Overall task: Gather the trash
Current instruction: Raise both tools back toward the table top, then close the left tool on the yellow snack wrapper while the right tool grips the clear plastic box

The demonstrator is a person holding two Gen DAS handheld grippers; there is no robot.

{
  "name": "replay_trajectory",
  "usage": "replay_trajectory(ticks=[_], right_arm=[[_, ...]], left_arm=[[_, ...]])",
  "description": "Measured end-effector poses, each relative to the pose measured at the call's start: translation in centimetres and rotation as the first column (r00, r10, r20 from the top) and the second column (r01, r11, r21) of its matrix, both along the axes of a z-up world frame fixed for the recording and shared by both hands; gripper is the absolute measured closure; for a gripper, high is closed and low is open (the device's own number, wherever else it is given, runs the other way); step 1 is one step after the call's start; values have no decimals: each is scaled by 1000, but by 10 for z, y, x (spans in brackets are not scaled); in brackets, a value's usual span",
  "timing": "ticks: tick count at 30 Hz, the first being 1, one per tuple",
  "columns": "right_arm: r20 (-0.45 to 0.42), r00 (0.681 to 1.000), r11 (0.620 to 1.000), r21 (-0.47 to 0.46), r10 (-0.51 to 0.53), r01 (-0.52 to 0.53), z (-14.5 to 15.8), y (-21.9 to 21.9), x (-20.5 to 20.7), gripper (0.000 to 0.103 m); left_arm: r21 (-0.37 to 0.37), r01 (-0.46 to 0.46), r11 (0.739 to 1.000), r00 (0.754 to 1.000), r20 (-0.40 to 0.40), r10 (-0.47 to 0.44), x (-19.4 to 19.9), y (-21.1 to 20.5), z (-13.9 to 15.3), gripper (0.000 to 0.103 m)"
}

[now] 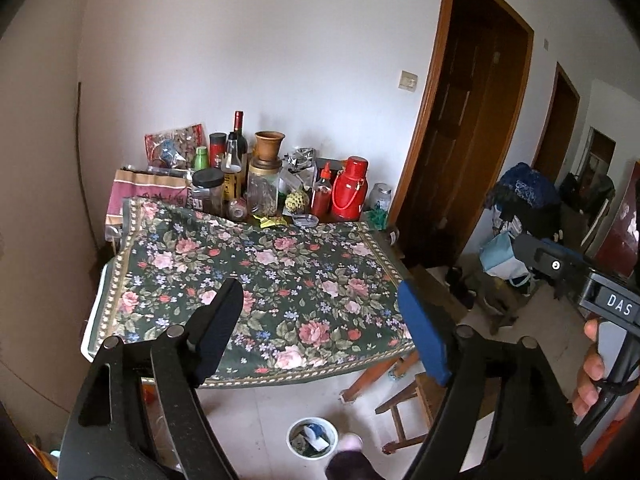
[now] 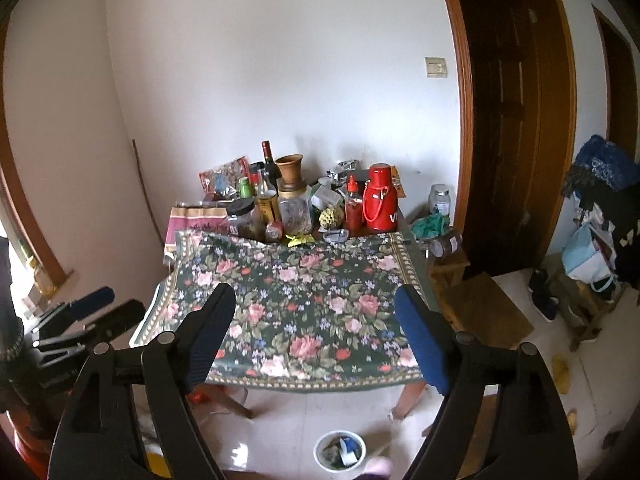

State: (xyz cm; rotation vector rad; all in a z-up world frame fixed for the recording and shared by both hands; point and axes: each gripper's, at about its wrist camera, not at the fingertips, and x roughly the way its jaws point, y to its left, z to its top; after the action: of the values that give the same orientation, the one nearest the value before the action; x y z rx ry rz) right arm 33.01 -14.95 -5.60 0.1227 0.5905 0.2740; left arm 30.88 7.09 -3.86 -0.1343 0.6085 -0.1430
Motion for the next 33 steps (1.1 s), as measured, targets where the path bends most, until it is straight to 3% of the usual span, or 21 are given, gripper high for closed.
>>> replay_trajectory(ticks=[6,18,25,33], right_arm=[[-2,999,999,11,38,-38,-5,-12,49,24],[-15,994,994,1,111,-111,4,-64,170,24],[-95,987,991,44,127,-124,-19,-75,222,24],[-193,975,993,57,111,-102,-46,-60,269,24]], left_arm=[[9,-50,999,999,4,50,56,-8,-3,24],[-59,-141,988,990,-29,139,183,-42,-3,24],[-52,-182,982,979,-101,176,229,-48,-22,24],[-59,-215,975,964,-172,202,278,-22,-46,24]])
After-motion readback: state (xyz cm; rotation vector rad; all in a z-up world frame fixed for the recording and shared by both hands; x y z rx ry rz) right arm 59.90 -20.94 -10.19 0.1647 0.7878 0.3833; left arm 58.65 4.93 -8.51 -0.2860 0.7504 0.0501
